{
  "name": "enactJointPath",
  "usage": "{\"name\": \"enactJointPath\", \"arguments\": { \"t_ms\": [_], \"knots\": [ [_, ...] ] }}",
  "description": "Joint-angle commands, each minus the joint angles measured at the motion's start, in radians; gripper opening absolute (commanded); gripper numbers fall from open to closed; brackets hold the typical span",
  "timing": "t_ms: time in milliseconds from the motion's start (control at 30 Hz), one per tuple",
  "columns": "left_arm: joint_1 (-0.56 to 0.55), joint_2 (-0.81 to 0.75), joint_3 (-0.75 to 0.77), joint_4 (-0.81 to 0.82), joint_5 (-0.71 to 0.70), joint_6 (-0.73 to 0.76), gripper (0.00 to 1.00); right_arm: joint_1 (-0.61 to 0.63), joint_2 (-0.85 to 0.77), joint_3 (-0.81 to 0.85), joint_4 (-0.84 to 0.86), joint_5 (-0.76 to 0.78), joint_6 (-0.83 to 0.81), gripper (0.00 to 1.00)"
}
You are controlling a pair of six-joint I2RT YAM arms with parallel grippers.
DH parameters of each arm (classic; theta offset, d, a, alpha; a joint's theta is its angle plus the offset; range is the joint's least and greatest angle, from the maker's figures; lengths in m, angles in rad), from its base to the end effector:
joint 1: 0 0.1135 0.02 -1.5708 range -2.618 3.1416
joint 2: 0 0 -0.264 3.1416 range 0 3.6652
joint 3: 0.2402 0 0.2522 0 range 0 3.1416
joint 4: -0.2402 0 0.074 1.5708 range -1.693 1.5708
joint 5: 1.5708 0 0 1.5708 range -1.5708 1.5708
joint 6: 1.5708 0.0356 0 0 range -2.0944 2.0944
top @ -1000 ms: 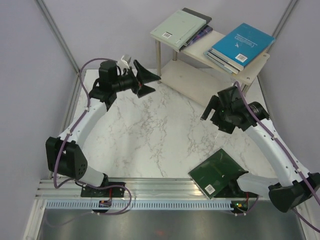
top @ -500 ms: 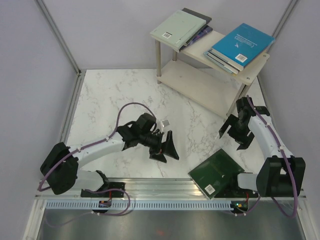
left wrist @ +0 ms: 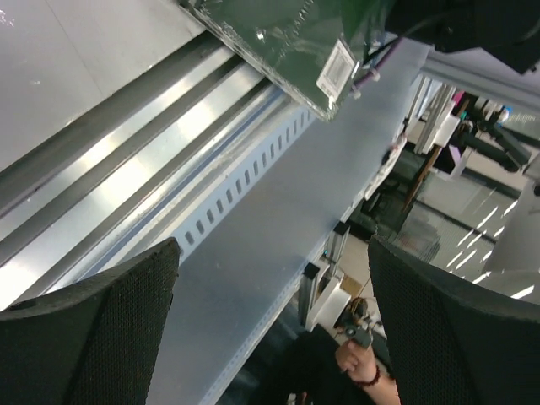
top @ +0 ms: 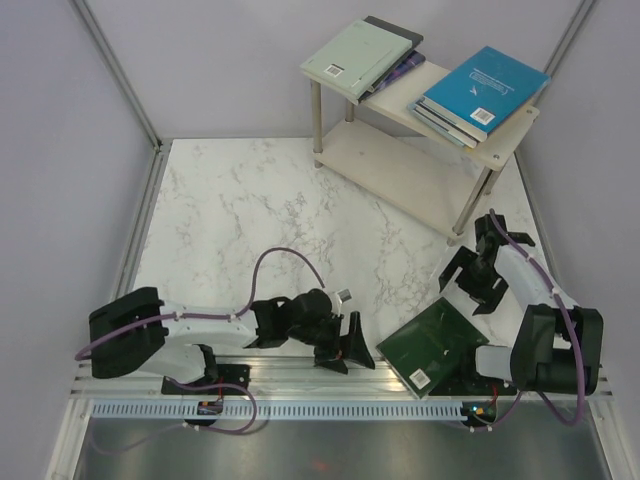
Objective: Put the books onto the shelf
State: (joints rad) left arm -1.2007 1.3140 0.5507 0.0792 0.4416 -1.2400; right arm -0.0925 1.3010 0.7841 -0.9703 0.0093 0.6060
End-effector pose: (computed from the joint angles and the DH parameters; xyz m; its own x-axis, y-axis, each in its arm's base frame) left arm 0.0776 -0.2420 0.1757 -0.9847 0.1742 0.0037 0.0965 0.5632 -0.8207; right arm 0.2005 -0.0189 0.1898 -0.7625 0.6428 -0.0739 0.6417 0.7659 0.0399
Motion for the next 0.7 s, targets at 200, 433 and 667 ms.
{"name": "enactJointPath", "arguments": {
  "t_ms": [200,433,667],
  "knots": [
    [-0.123,0.266,0.054,0.330,-0.420,-0.369,0.95,-0.003,-0.098,-0.083,0.105,-0.176,0.047,0.96],
    [-0.224,0.533,0.291,0.254,-0.562,-0.514,0.94,0.019,-0.089,-0.158,0.122,-0.246,0.158,0.96],
    [-0.350,0.645,0.379,0.177,-0.687,-0.706,0.92,0.020,-0.051,-0.141,0.154,-0.285,0.192,0.96]
  ]
}}
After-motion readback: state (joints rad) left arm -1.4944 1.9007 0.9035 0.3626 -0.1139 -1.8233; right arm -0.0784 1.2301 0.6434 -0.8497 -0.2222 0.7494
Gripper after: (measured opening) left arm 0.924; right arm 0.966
